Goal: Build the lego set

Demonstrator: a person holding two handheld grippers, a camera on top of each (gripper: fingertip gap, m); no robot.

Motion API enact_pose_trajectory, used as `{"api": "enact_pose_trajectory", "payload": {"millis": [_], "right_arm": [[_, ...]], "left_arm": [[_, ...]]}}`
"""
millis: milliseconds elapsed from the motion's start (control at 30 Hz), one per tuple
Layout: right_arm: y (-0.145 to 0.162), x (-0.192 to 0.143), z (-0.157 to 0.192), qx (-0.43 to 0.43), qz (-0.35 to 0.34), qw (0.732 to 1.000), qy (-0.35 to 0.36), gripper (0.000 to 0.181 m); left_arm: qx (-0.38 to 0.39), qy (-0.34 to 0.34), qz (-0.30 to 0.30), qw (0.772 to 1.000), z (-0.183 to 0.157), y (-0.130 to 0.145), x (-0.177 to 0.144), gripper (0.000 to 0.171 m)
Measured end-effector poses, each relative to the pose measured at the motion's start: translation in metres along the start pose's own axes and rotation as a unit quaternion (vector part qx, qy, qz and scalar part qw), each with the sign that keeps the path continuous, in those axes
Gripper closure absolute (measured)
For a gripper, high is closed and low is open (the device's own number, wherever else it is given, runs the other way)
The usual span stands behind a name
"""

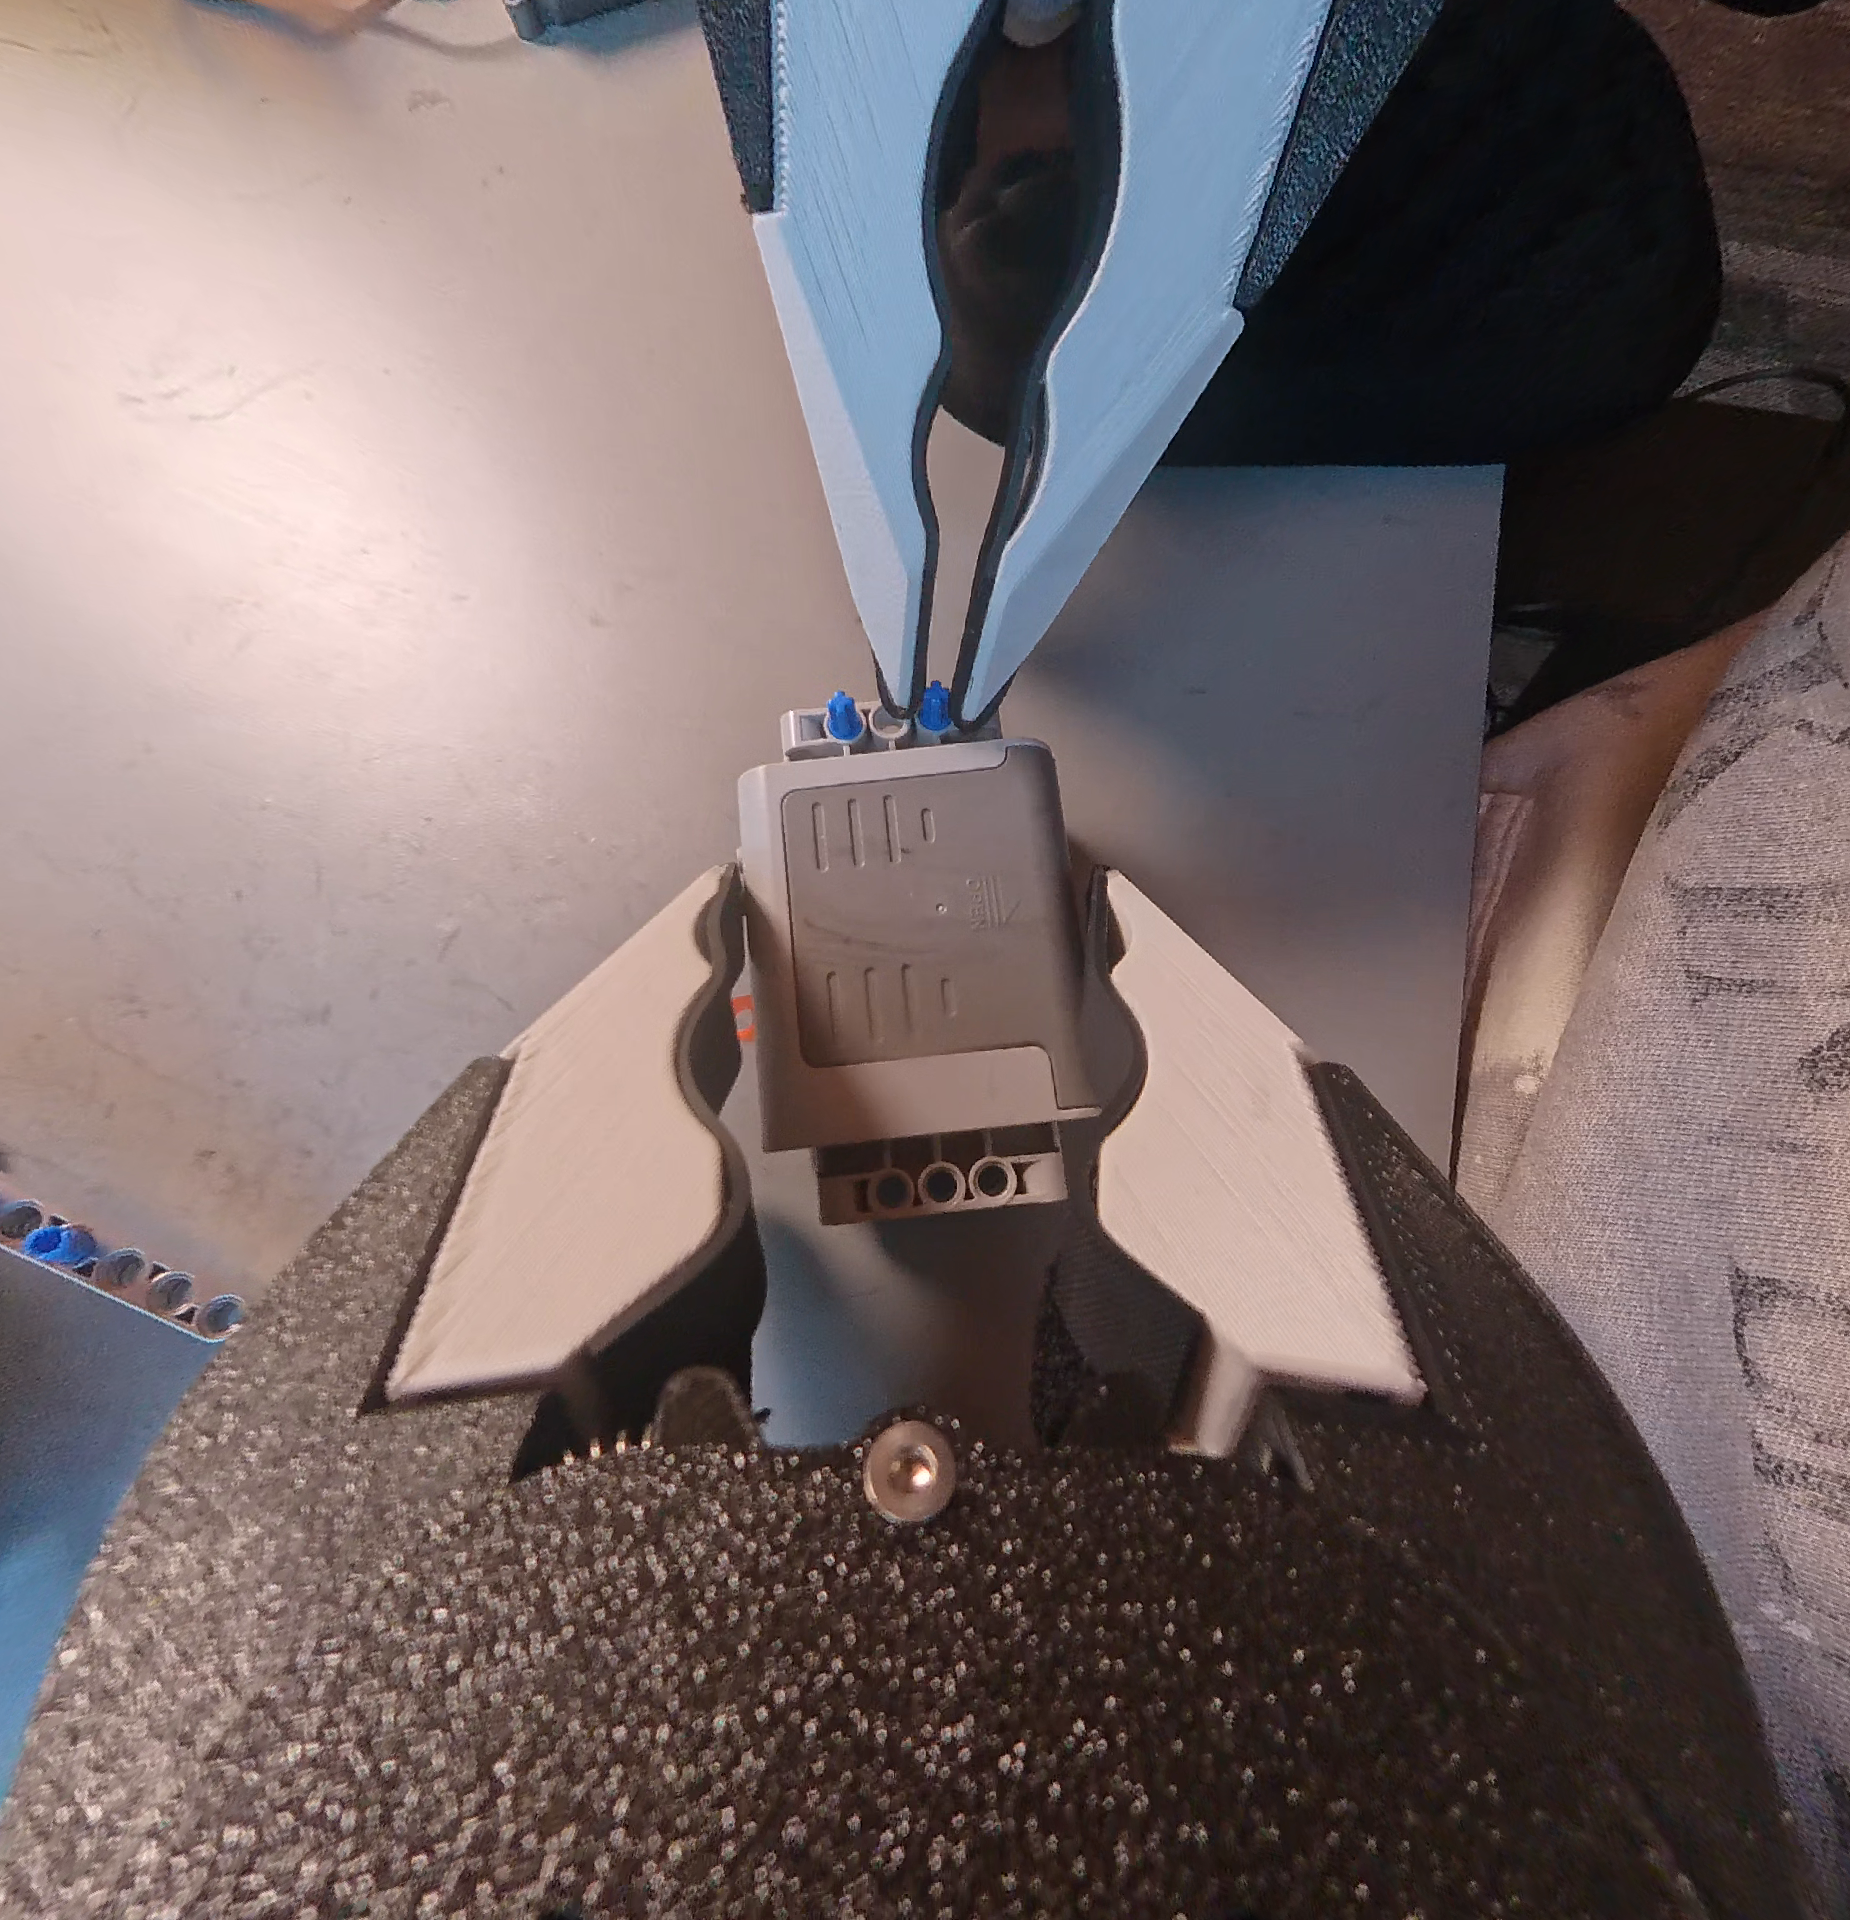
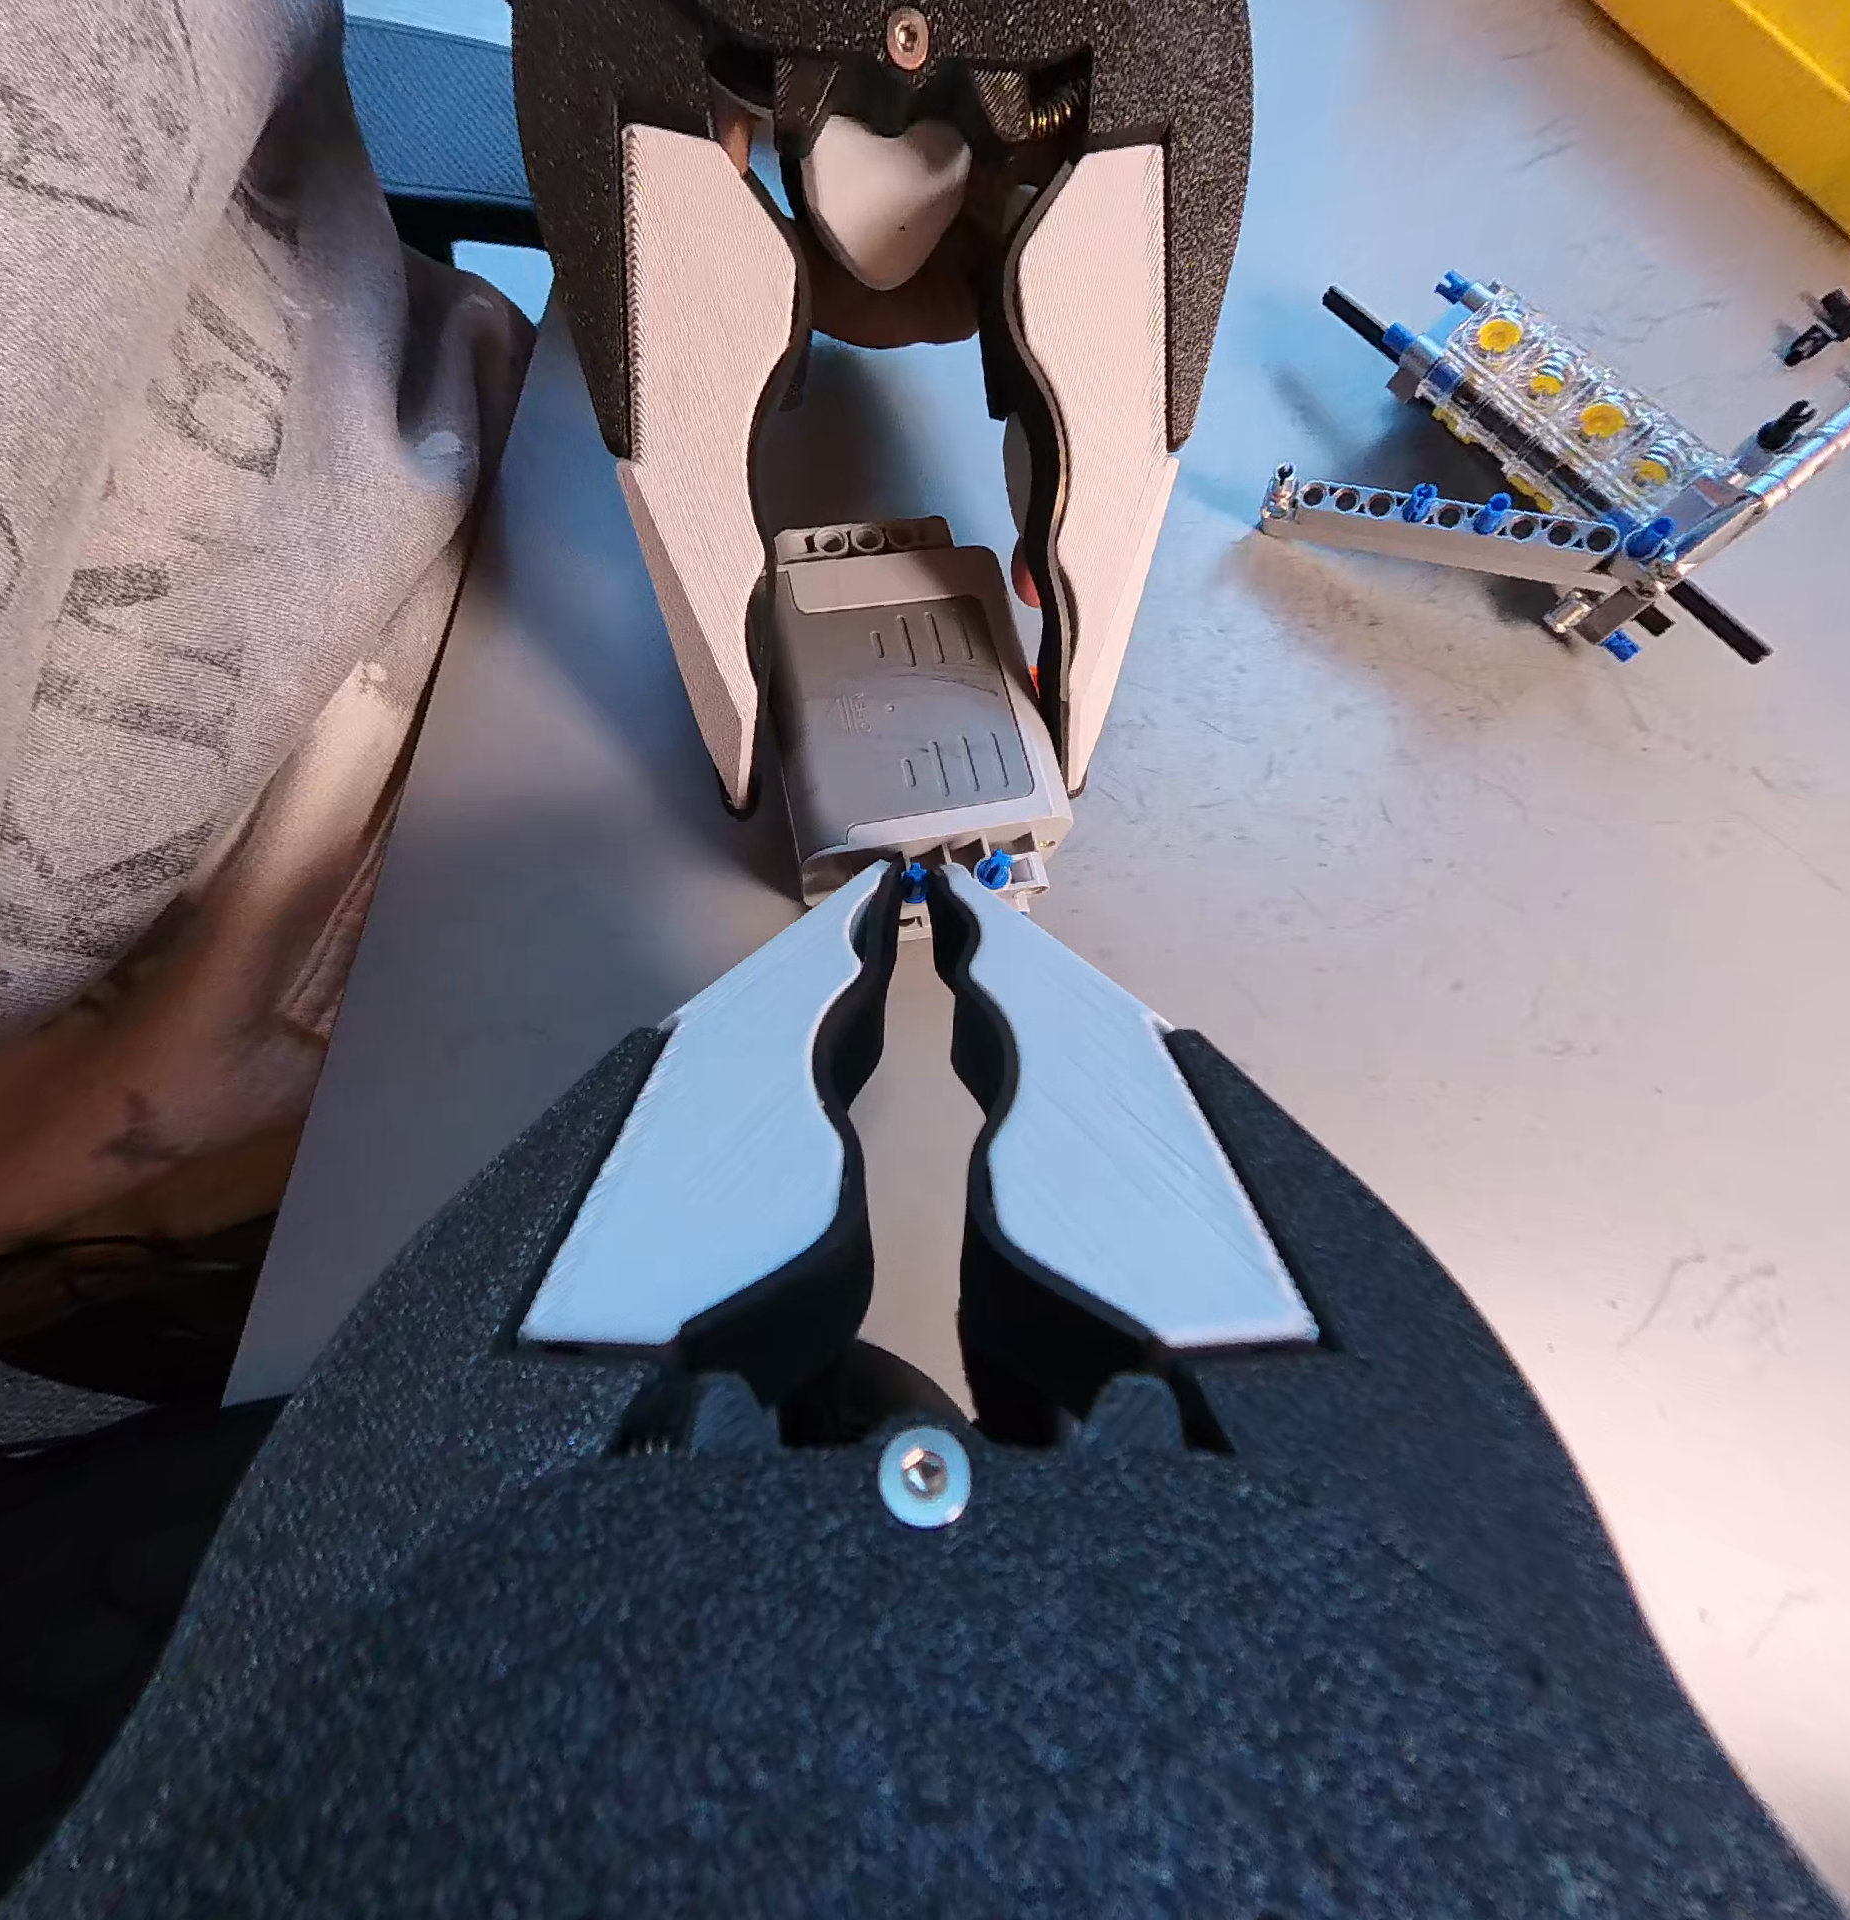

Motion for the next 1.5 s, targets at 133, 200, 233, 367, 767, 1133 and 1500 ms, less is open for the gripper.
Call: {"api": "enact_pose_trajectory", "payload": {"millis": [133,200,233,367,767,1133,1500], "right_arm": [[-0.001,0.000,0.003,-0.019,-0.008,1.000,-0.016,0.178],[-0.001,0.000,0.002,-0.032,-0.008,0.999,-0.027,0.178],[-0.001,0.000,0.002,-0.038,-0.009,0.999,-0.033,0.179],[-0.002,0.001,-0.001,-0.058,-0.014,0.996,-0.062,0.179],[-0.004,0.001,-0.001,-0.095,-0.021,0.989,-0.115,0.179],[-0.013,0.004,0.005,-0.166,0.004,0.972,-0.165,0.180],[-0.021,0.008,0.013,-0.229,0.022,0.950,-0.211,0.180]], "left_arm": [[0.005,0.007,-0.004,1.000,-0.001,0.001,0.000,0.109],[0.010,0.015,-0.005,1.000,0.000,0.001,0.000,0.110],[0.012,0.019,-0.006,1.000,0.000,0.001,0.000,0.110],[0.028,0.039,-0.007,0.999,0.003,0.002,-0.001,0.110],[0.067,0.104,-0.018,0.992,0.006,0.003,-0.002,0.110],[0.121,0.204,-0.011,0.971,0.010,0.002,-0.001,0.109],[0.171,0.271,-0.005,0.947,0.010,-0.001,0.001,0.108]]}}
Point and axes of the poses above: each gripper's, where its closed fingertips meet, x out along the fingers, y out of its underside, z = x × y across the jaws, the point moved 7 cm from there along -x, back along the fingers, and after that the axes turned 1 degree about x, right-handed, at the moved point
